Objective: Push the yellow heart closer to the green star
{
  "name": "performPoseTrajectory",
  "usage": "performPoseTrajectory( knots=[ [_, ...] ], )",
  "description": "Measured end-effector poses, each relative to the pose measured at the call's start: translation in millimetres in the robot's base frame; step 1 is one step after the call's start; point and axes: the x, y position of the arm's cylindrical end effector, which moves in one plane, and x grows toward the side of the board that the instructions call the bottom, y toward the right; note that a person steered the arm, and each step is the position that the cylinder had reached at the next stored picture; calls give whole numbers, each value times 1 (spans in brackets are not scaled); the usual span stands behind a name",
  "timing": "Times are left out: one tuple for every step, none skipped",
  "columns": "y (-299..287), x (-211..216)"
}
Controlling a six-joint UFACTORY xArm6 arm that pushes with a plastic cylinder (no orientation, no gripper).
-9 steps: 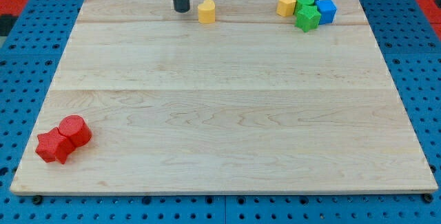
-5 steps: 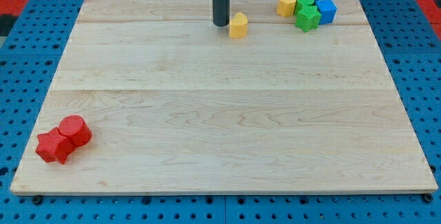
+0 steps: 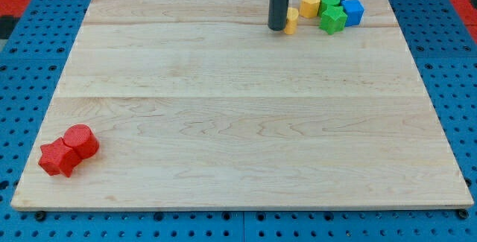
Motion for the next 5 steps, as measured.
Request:
performPoseTrajectory(
  knots=[
    [21,-6],
    [30,-6],
    [37,-6],
    [38,-6],
    [38,20]
  ],
)
